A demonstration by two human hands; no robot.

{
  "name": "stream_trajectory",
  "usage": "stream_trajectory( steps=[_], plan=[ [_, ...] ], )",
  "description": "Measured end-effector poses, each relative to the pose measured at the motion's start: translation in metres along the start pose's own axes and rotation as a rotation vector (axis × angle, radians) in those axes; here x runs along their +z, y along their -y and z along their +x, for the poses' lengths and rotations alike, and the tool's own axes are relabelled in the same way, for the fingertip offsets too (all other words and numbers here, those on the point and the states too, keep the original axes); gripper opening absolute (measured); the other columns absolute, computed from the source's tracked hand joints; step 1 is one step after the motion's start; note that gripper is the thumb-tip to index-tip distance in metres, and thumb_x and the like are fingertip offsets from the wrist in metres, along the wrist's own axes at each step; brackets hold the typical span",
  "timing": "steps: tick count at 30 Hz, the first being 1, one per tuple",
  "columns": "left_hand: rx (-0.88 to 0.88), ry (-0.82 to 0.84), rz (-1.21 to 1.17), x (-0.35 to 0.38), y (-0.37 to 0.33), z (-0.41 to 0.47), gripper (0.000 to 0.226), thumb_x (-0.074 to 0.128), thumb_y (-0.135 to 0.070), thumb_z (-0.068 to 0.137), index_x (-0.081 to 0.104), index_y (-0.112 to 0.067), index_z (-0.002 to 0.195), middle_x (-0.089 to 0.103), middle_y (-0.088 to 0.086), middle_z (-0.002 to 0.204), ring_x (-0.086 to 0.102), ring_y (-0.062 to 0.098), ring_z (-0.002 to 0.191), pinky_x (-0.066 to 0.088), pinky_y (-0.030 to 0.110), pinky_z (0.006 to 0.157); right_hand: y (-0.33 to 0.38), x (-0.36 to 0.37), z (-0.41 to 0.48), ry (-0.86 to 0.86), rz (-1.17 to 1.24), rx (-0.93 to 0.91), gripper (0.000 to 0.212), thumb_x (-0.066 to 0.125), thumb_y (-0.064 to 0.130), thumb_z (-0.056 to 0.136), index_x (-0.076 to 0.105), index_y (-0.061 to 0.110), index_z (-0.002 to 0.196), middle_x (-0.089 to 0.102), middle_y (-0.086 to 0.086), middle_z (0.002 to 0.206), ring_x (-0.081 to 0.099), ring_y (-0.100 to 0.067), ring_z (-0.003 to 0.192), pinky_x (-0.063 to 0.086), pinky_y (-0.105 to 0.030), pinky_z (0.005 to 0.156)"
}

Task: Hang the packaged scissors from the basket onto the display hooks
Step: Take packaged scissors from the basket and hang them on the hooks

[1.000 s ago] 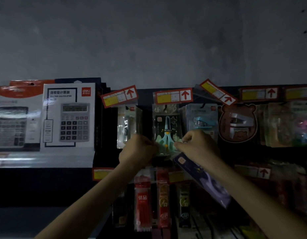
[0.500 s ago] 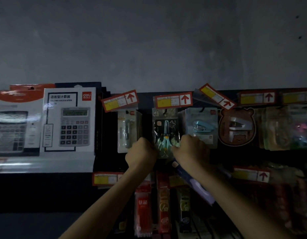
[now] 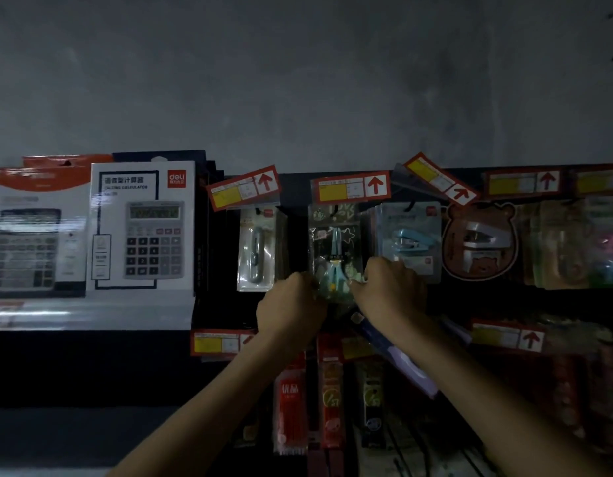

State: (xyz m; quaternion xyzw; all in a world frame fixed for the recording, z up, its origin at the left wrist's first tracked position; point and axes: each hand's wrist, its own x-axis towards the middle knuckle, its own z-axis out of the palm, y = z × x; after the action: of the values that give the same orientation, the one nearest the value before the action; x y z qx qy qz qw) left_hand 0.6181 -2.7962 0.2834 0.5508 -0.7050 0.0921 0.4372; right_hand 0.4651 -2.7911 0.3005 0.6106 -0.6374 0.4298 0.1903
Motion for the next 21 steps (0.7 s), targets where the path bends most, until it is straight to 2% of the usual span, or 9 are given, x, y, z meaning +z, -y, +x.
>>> stream_trajectory(
  steps=[4,8,11,15,18,21],
  plan=[
    [0.152,0.018,0.089,-0.004,-0.006,-0.005,0.029,0.060,-0.039,0.098,0.066,-0.028,0.124,0.073,0.001,0.110,0.071,0.023,0.091,0.060,0.038,0.076,-0.002,-0.004,-0.004,-0.028,0.030,-0.007,0.029,0.067,0.048,0.092,0.063,0.020,0.098,0.069,-0.007,0.102,0.065,-0.033,0.095,0.041,-0.031,0.067],
    [0.248,0.064,0.087,-0.003,-0.006,-0.003,0.029,0.059,-0.035,0.098,0.062,-0.031,0.127,0.069,0.001,0.120,0.070,0.021,0.096,0.061,0.040,0.080,-0.009,-0.020,-0.016,-0.067,0.075,0.001,0.030,0.066,0.052,0.091,0.062,0.022,0.091,0.067,0.001,0.087,0.061,-0.023,0.075,0.043,-0.029,0.061],
    [0.335,0.090,0.140,-0.004,-0.002,-0.003,0.032,0.054,-0.037,0.100,0.060,-0.031,0.131,0.065,0.000,0.128,0.068,0.022,0.105,0.058,0.042,0.088,-0.025,-0.033,-0.026,-0.077,0.095,0.012,0.028,0.065,0.052,0.091,0.064,0.024,0.094,0.070,0.001,0.087,0.065,-0.026,0.078,0.049,-0.032,0.061],
    [0.471,0.161,0.326,-0.006,-0.008,-0.003,0.049,0.037,-0.055,0.104,0.044,-0.036,0.148,0.044,-0.007,0.155,0.044,0.019,0.139,0.037,0.047,0.113,-0.049,-0.040,-0.033,-0.115,0.129,0.017,0.027,0.066,0.052,0.090,0.068,0.029,0.102,0.072,0.005,0.093,0.068,-0.025,0.083,0.055,-0.036,0.066],
    [0.450,0.263,0.349,0.000,-0.020,-0.004,0.063,0.023,-0.068,0.101,0.032,-0.038,0.155,0.025,-0.005,0.166,0.023,0.019,0.153,0.028,0.052,0.118,-0.062,-0.040,-0.036,-0.111,0.137,0.031,0.024,0.067,0.054,0.089,0.065,0.030,0.092,0.069,0.008,0.083,0.065,-0.021,0.075,0.054,-0.035,0.063],
    [0.378,0.315,0.354,0.011,-0.030,-0.005,0.073,0.016,-0.076,0.096,0.024,-0.038,0.158,0.009,-0.004,0.170,0.007,0.021,0.157,0.020,0.053,0.120,-0.073,-0.041,-0.037,-0.095,0.157,0.034,0.024,0.067,0.053,0.090,0.062,0.030,0.085,0.065,0.010,0.076,0.060,-0.016,0.068,0.051,-0.033,0.059]
  ],
)
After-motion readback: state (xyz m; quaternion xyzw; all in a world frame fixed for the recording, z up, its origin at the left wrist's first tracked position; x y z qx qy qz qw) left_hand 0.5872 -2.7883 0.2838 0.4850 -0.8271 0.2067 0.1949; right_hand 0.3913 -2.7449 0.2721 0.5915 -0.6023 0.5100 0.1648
